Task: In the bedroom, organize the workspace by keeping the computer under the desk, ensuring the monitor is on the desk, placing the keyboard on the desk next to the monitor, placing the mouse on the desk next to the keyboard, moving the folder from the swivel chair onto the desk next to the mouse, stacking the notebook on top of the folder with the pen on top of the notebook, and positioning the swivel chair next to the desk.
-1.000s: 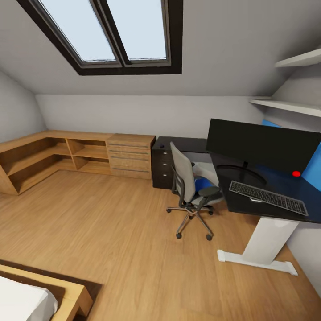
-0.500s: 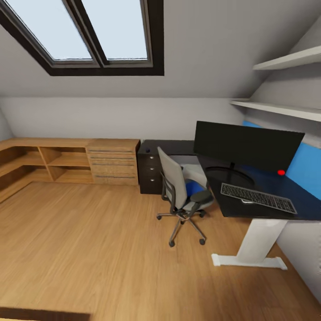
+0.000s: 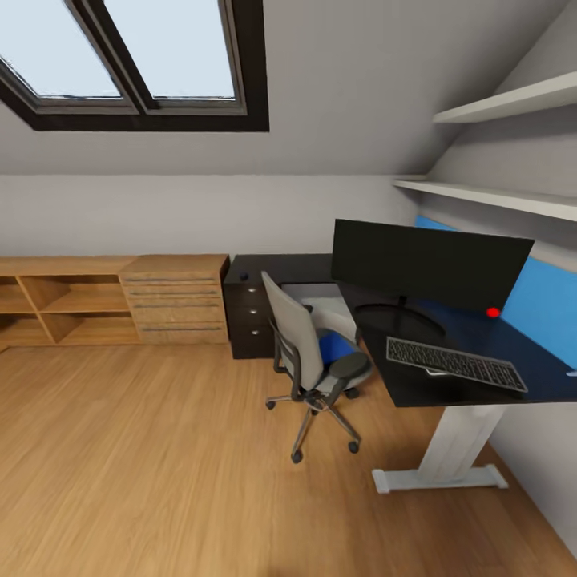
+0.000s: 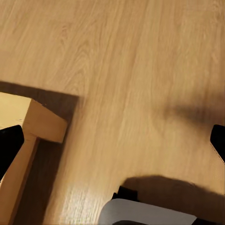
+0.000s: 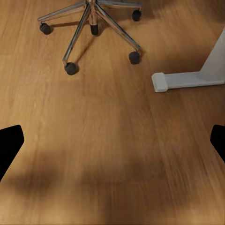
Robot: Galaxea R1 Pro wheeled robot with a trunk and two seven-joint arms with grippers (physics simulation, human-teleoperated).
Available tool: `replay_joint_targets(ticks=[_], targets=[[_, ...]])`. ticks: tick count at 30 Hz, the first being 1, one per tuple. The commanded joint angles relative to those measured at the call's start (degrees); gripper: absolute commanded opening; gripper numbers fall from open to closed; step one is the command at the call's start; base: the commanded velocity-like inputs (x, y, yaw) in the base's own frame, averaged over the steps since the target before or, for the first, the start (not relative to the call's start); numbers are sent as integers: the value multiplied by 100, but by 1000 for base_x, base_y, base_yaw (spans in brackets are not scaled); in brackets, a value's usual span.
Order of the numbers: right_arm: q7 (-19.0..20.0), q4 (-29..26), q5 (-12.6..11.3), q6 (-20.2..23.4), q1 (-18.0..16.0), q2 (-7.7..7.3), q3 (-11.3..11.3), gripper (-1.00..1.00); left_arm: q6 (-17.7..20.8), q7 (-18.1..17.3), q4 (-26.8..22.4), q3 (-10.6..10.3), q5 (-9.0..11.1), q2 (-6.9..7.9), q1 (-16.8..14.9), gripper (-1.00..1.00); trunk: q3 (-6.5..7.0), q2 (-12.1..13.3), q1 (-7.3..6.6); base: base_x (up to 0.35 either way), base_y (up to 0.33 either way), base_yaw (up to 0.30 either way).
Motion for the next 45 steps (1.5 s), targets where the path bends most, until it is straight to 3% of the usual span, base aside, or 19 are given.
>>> replay_joint_targets(ticks=[1, 16, 19, 22, 23, 27, 31, 45], targets=[[-21, 3, 0, -18, -3, 0, 4, 100, -12, 8, -3, -16, 27, 1, -1, 100, -9, -3, 4, 321, 6, -6], [-22, 12, -8, -21, -3, -16, -5, 100, 5, 7, -3, -24, 27, -13, -1, 100, -16, -3, 4, 269, 1, -1], [-19, 12, -1, -24, -3, -11, 3, 100, -27, 29, -9, -22, 33, -45, -1, 100, -16, -3, 4, 35, 0, 0], [-9, 12, 25, -23, -3, -9, 16, 100, -45, 49, -15, -17, 34, -166, -1, 100, -16, -3, 4, 14, 0, 0], [-10, 12, 83, -19, -3, -13, 14, 100, -27, 75, -13, -20, 38, -253, -1, 100, -34, -44, 26, 2, 0, 0], [-13, 12, 109, -3, -3, -13, 5, 100, 46, 84, -5, -20, 48, -286, -1, 100, -106, -204, 113, 0, 0, 0], [-13, 12, 110, -4, -3, -15, 5, 100, 320, 87, -3, -21, 53, -281, -1, 100, -177, -364, 201, 0, 0, 0], [-10, 31, 119, 3, -3, -10, 13, 100, 340, 95, -3, -21, 53, -279, -1, 100, -429, -926, 509, 0, 0, 0]])
